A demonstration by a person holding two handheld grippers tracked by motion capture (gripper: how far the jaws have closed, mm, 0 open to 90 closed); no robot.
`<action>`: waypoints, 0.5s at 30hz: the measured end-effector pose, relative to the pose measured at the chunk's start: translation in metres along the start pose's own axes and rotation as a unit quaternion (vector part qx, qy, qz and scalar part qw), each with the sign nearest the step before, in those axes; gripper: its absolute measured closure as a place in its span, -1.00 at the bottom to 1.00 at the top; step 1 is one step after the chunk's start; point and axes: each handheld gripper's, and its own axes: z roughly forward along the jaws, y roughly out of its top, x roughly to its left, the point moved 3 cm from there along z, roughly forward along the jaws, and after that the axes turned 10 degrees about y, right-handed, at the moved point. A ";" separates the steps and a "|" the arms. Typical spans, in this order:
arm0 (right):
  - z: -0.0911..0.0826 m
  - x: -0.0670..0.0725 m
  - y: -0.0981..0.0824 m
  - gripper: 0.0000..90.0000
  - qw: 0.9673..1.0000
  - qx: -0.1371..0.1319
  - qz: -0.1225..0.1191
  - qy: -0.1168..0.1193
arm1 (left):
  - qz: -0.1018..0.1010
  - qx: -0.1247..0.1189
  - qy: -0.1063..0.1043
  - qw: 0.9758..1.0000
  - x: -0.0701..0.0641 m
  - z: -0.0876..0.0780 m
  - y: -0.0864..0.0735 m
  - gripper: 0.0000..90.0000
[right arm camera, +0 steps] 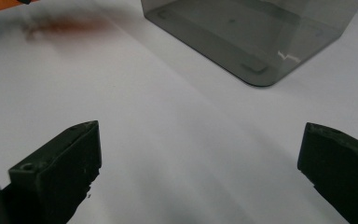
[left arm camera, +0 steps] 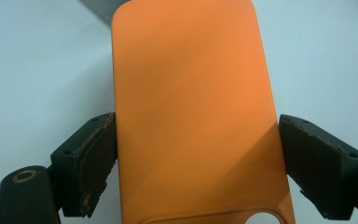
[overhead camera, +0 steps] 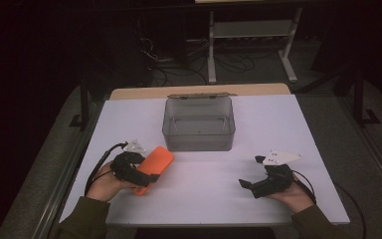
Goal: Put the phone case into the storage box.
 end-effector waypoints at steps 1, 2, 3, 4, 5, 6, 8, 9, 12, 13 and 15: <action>0.000 0.000 0.000 -1.00 1.000 0.000 0.001 0.000 | 0.004 0.000 -0.003 1.000 -0.002 0.001 0.002 -0.69; 0.000 0.000 0.000 -1.00 1.000 0.000 0.001 0.000 | 0.006 0.001 -0.004 1.000 -0.003 0.002 0.004 -0.69; 0.000 0.000 0.000 -1.00 1.000 0.000 0.001 0.000 | 0.010 0.001 -0.009 1.000 -0.005 0.004 0.006 -0.69; 0.000 0.000 0.000 -1.00 1.000 0.000 0.002 0.000 | 0.014 0.001 -0.011 1.000 -0.007 0.006 0.008 -0.69; 0.000 0.000 0.000 -1.00 1.000 0.000 0.002 0.000 | 0.014 0.001 -0.014 1.000 -0.009 0.007 0.010 -0.69; -0.001 0.000 0.000 -1.00 1.000 -0.001 0.002 0.000 | 0.019 0.002 -0.018 1.000 -0.011 0.009 0.012 -0.69; -0.001 0.000 0.000 -1.00 1.000 -0.001 0.002 0.000 | 0.025 0.001 -0.022 0.999 -0.014 0.012 0.017 -0.69; -0.001 0.000 0.000 -1.00 1.000 -0.001 0.002 0.000 | 0.028 0.002 -0.026 0.999 -0.016 0.013 0.019 -0.69; -0.001 0.000 0.000 -1.00 1.000 -0.001 0.002 0.000 | 0.040 0.001 -0.033 0.999 -0.022 0.017 0.026 -0.69; -0.001 0.000 0.000 -1.00 1.000 -0.001 0.002 0.000 | 0.042 0.000 -0.034 0.999 -0.023 0.018 0.028 -0.69; -0.001 0.000 0.000 -1.00 1.000 -0.001 0.002 0.001 | 0.046 -0.001 -0.037 0.998 -0.026 0.020 0.032 -0.69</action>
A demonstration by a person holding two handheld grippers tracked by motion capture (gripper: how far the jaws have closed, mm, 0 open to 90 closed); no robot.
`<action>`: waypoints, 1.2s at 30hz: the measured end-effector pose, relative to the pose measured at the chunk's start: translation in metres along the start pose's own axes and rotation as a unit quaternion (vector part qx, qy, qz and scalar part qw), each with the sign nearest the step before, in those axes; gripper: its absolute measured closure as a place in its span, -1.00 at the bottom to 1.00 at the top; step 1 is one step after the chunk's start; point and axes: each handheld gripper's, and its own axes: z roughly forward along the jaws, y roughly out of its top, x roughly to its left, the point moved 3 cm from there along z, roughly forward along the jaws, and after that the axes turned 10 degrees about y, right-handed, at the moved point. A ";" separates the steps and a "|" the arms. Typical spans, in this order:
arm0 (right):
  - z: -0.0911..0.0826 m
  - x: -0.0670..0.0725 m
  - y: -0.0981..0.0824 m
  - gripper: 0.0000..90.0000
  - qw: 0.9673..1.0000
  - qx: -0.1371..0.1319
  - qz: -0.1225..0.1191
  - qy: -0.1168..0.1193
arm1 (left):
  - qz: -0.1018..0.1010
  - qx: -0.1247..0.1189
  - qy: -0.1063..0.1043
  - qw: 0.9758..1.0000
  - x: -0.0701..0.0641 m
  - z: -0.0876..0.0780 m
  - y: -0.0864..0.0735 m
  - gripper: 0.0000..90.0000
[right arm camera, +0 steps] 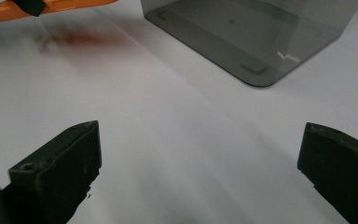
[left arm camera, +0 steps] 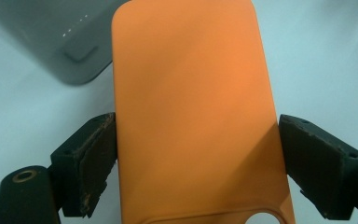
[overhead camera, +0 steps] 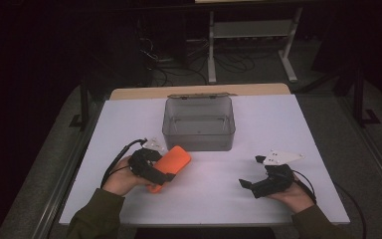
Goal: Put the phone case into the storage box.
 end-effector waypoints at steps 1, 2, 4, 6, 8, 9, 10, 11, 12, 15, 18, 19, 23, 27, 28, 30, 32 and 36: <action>0.000 0.000 0.000 -1.00 1.000 0.000 -0.001 0.000 | 0.002 0.000 -0.002 1.000 -0.001 0.001 0.001 -0.69; 0.000 0.000 0.000 -1.00 1.000 0.000 0.000 0.000 | 0.005 0.000 -0.004 1.000 -0.002 0.002 0.003 -0.69; 0.000 0.000 0.000 -1.00 1.000 0.000 0.000 0.001 | 0.009 0.000 -0.007 1.000 -0.003 0.004 0.006 -0.69; 0.000 0.000 0.000 -1.00 1.000 0.000 0.000 0.001 | 0.011 -0.002 -0.010 1.000 -0.005 0.005 0.009 -0.69; 0.000 0.000 0.000 -1.00 1.000 0.001 0.001 0.002 | 0.016 -0.002 -0.014 1.000 -0.007 0.008 0.013 -0.69; 0.000 0.000 0.000 -1.00 1.000 0.002 0.002 0.003 | 0.018 -0.002 -0.015 1.000 -0.008 0.008 0.014 -0.69; 0.001 0.000 0.000 -1.00 1.000 0.002 0.002 0.003 | 0.020 -0.003 -0.016 1.000 -0.009 0.009 0.016 -0.69; 0.001 0.000 -0.001 -1.00 1.000 0.002 0.003 0.004 | 0.023 -0.003 -0.018 1.000 -0.009 0.010 0.017 -0.69; 0.000 -0.001 -0.001 -1.00 1.000 0.003 0.004 0.004 | 0.025 -0.004 -0.020 0.999 -0.011 0.011 0.020 -0.69; 0.000 -0.001 0.000 -1.00 1.000 0.000 0.006 0.005 | 0.031 -0.005 -0.023 0.999 -0.013 0.013 0.025 -0.69; -0.001 -0.001 0.000 -1.00 1.000 -0.001 0.007 0.005 | 0.037 -0.007 -0.029 0.999 -0.017 0.015 0.032 -0.69; -0.001 -0.001 0.000 -1.00 1.000 -0.001 0.007 0.005 | 0.039 -0.008 -0.030 0.999 -0.018 0.016 0.034 -0.69; -0.001 0.000 0.000 -1.00 1.000 -0.001 0.006 0.006 | 0.045 -0.008 -0.037 0.998 -0.022 0.020 0.041 -0.69; -0.002 0.000 -0.001 -1.00 1.000 0.003 0.006 0.005 | 0.051 -0.003 -0.043 0.998 -0.026 0.026 0.047 -0.69; -0.002 0.000 -0.001 -1.00 1.000 0.003 0.006 0.003 | 0.052 -0.004 -0.044 0.998 -0.027 0.027 0.048 -0.69; -0.002 0.000 -0.001 -1.00 1.000 0.003 0.008 0.002 | 0.055 -0.003 -0.046 0.997 -0.030 0.028 0.050 -0.69; -0.003 0.000 -0.001 -1.00 1.000 0.003 0.008 0.001 | 0.058 -0.003 -0.046 0.997 -0.031 0.029 0.051 -0.69; -0.002 0.001 -0.001 -1.00 1.000 0.005 0.007 0.004 | 0.060 -0.002 -0.046 0.997 -0.030 0.030 0.051 -0.69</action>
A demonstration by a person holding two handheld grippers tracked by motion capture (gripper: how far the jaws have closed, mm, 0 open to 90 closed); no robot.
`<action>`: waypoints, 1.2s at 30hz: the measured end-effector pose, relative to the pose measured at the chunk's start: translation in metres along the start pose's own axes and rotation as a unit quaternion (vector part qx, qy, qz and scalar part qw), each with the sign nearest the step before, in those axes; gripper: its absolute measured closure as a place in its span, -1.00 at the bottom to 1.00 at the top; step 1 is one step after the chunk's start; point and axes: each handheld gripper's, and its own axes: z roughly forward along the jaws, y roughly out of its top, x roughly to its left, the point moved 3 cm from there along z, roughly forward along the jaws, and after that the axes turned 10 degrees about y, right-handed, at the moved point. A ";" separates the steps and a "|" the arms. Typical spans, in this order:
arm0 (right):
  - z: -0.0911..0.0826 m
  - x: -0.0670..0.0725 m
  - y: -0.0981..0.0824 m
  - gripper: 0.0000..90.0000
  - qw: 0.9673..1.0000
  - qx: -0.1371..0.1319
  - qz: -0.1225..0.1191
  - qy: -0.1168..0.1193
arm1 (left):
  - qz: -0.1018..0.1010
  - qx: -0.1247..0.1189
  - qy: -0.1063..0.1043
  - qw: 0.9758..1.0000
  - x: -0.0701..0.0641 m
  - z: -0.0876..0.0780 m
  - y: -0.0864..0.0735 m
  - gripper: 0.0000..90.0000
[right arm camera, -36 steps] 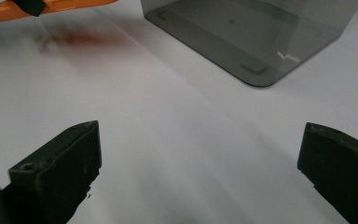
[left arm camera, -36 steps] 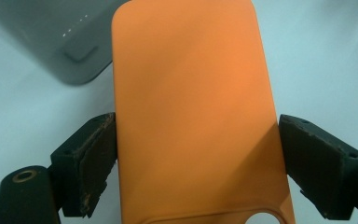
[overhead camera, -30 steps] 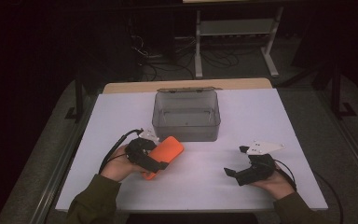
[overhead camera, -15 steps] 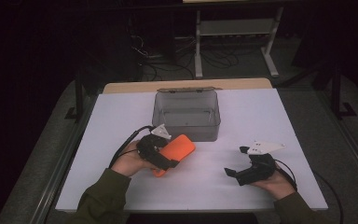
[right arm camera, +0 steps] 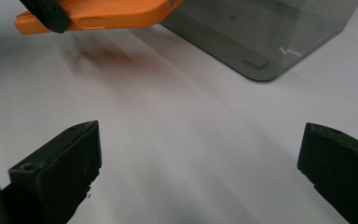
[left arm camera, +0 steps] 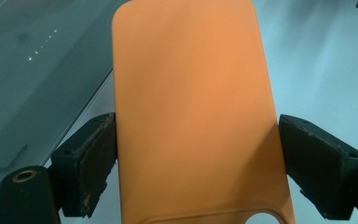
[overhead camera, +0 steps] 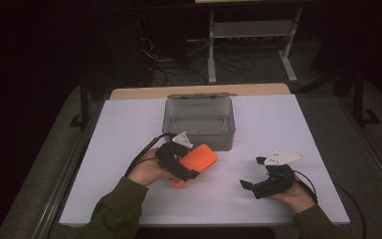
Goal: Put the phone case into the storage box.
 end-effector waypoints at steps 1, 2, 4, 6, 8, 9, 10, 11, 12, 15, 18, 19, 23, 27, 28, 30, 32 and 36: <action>0.000 0.001 0.000 -1.00 1.000 0.000 -0.002 -0.001 | 0.000 0.000 0.000 1.000 0.000 0.000 0.000 -0.69; 0.001 0.001 0.000 -1.00 1.000 0.002 -0.003 -0.001 | 0.001 0.000 0.000 1.000 0.000 0.000 0.000 -0.69; 0.001 0.001 0.001 -1.00 1.000 0.006 -0.002 -0.001 | 0.001 0.001 -0.001 1.000 0.000 0.000 0.000 -0.69; 0.002 0.002 0.002 -1.00 1.000 0.009 -0.001 -0.002 | 0.000 0.000 -0.001 1.000 0.001 0.000 -0.001 -0.69; 0.004 0.002 0.004 -1.00 1.000 0.011 0.003 -0.004 | 0.000 0.000 0.000 1.000 0.002 -0.001 -0.001 -0.69; 0.005 0.003 0.004 -1.00 1.000 0.012 0.004 -0.004 | -0.001 -0.002 -0.001 1.000 0.003 -0.001 -0.001 -0.69; 0.006 0.003 0.005 -1.00 1.000 0.013 0.003 -0.002 | -0.003 -0.002 -0.001 1.000 0.003 -0.002 -0.001 -0.69; 0.007 0.004 0.005 -1.00 1.000 0.015 0.005 -0.002 | -0.003 -0.002 -0.001 1.000 0.004 -0.002 -0.001 -0.69; 0.008 0.004 0.006 -1.00 1.000 0.018 0.005 -0.002 | -0.004 -0.003 0.000 1.000 0.005 -0.002 -0.002 -0.69; 0.012 0.004 0.008 -1.00 1.000 0.021 0.005 -0.002 | -0.005 -0.004 0.000 1.000 0.005 -0.003 -0.002 -0.69; 0.014 0.004 0.010 -1.00 1.000 0.020 0.001 -0.007 | -0.006 -0.004 0.001 1.000 0.006 -0.003 -0.002 -0.69; 0.015 0.004 0.011 -1.00 1.000 0.019 0.003 -0.007 | -0.006 -0.004 0.001 1.000 0.006 -0.003 -0.002 -0.69; 0.017 0.004 0.016 -1.00 1.000 0.016 -0.002 -0.009 | -0.005 -0.005 0.001 1.000 0.005 -0.003 -0.002 -0.69; 0.019 0.002 0.019 -1.00 1.000 0.013 0.000 -0.008 | -0.004 -0.005 0.001 1.000 0.004 -0.003 -0.001 -0.69; 0.020 0.002 0.020 -1.00 1.000 0.012 -0.002 -0.009 | -0.004 -0.005 0.001 1.000 0.004 -0.003 -0.001 -0.69; 0.021 0.001 0.023 -1.00 1.000 0.009 -0.001 -0.008 | -0.003 -0.005 0.001 1.000 0.004 -0.004 -0.001 -0.69; 0.023 0.001 0.026 -1.00 1.000 0.007 -0.002 -0.008 | -0.002 -0.005 0.001 1.000 0.004 -0.004 -0.001 -0.69; 0.027 0.000 0.030 -1.00 1.000 0.005 -0.003 -0.005 | -0.002 -0.005 0.001 1.000 0.004 -0.004 -0.001 -0.69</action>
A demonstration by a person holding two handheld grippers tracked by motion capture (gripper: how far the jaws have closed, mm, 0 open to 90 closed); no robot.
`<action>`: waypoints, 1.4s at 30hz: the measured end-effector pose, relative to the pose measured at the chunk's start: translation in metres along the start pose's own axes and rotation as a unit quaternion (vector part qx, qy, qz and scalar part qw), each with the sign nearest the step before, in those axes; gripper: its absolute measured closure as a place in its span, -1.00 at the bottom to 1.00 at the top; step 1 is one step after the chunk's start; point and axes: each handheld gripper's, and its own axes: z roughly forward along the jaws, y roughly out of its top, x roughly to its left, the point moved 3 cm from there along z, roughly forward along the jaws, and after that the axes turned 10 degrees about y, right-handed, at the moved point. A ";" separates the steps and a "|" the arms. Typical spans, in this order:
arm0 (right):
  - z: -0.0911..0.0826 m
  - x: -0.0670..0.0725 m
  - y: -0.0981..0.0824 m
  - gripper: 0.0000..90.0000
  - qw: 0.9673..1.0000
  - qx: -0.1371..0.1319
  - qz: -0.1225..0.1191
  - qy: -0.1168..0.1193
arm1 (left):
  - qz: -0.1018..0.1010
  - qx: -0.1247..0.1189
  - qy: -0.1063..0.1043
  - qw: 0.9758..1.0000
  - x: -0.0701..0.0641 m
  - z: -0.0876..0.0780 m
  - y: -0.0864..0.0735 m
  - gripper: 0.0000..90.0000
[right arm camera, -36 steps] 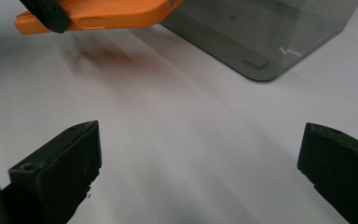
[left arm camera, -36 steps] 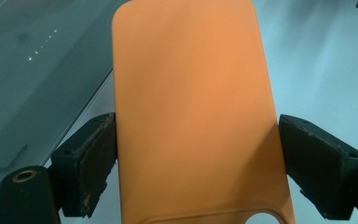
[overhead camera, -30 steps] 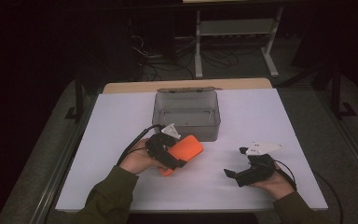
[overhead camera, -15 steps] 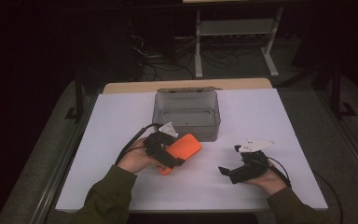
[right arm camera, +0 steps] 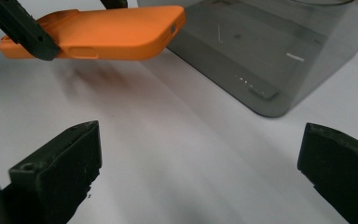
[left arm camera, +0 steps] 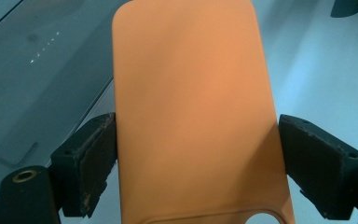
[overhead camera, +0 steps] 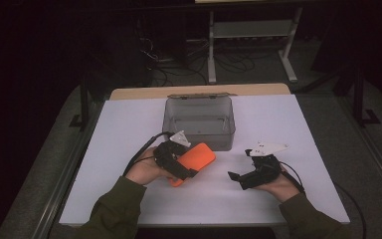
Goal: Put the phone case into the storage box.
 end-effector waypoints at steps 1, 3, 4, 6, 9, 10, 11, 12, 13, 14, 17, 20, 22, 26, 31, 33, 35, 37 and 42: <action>0.001 0.000 0.001 -1.00 1.000 -0.001 0.000 0.000 | 0.000 0.000 0.000 1.000 0.000 0.000 0.000 -0.69; 0.002 0.000 0.003 -1.00 1.000 -0.002 0.000 0.002 | 0.000 -0.001 0.000 1.000 0.000 -0.001 0.000 -0.69; 0.003 0.000 0.003 -1.00 1.000 -0.001 -0.001 0.003 | 0.000 -0.001 0.001 1.000 0.000 -0.001 0.000 -0.69; 0.006 -0.001 0.005 -1.00 1.000 -0.002 -0.003 0.005 | -0.001 -0.002 0.001 1.000 0.000 -0.001 0.000 -0.69; 0.009 -0.001 0.007 -1.00 1.000 -0.002 -0.005 0.010 | -0.003 -0.003 0.001 1.000 0.001 -0.001 0.000 -0.69; 0.010 -0.001 0.008 -1.00 1.000 -0.002 -0.007 0.013 | -0.003 -0.003 0.001 1.000 0.001 -0.001 0.000 -0.69; 0.012 -0.001 0.009 -1.00 1.000 -0.003 -0.007 0.016 | -0.002 -0.003 0.001 1.000 0.001 -0.001 0.000 -0.69; 0.013 -0.001 0.010 -1.00 1.000 -0.002 -0.008 0.018 | -0.002 -0.003 0.001 1.000 0.001 -0.001 0.000 -0.69; 0.015 -0.001 0.011 -1.00 1.000 -0.002 -0.009 0.020 | -0.002 -0.004 0.001 1.000 0.001 -0.001 0.000 -0.69; 0.016 -0.001 0.011 -1.00 1.000 -0.002 -0.010 0.021 | -0.002 -0.004 0.001 1.000 0.001 -0.001 0.000 -0.69; 0.020 -0.002 0.015 -1.00 1.000 -0.005 -0.016 0.022 | -0.003 -0.005 0.002 1.000 0.002 -0.003 0.001 -0.69; 0.024 -0.002 0.017 -1.00 0.999 -0.008 -0.017 0.027 | -0.004 -0.007 0.002 1.000 0.002 -0.004 0.001 -0.69; 0.027 -0.003 0.018 -1.00 0.999 -0.009 -0.018 0.029 | -0.004 -0.007 0.002 1.000 0.002 -0.004 0.001 -0.69; 0.033 -0.003 0.017 -1.00 0.999 -0.007 -0.022 0.027 | -0.004 -0.007 0.001 1.000 0.003 -0.004 0.001 -0.69; 0.038 -0.005 0.016 -1.00 0.999 -0.003 -0.027 0.025 | 0.000 -0.003 0.000 1.000 0.001 -0.002 0.001 -0.69; 0.040 -0.005 0.015 -1.00 0.999 0.000 -0.029 0.023 | 0.000 -0.002 0.000 1.000 0.001 -0.001 0.001 -0.69; 0.040 -0.004 0.015 -1.00 0.999 0.003 -0.036 0.018 | 0.000 -0.002 0.000 1.000 0.001 -0.001 0.001 -0.69; 0.041 -0.004 0.015 -1.00 0.999 0.004 -0.042 0.014 | 0.000 -0.002 0.000 1.000 0.001 -0.001 0.001 -0.69; 0.041 -0.003 0.014 -1.00 0.998 0.010 -0.062 0.000 | -0.001 -0.002 0.001 1.000 0.002 -0.001 0.000 -0.69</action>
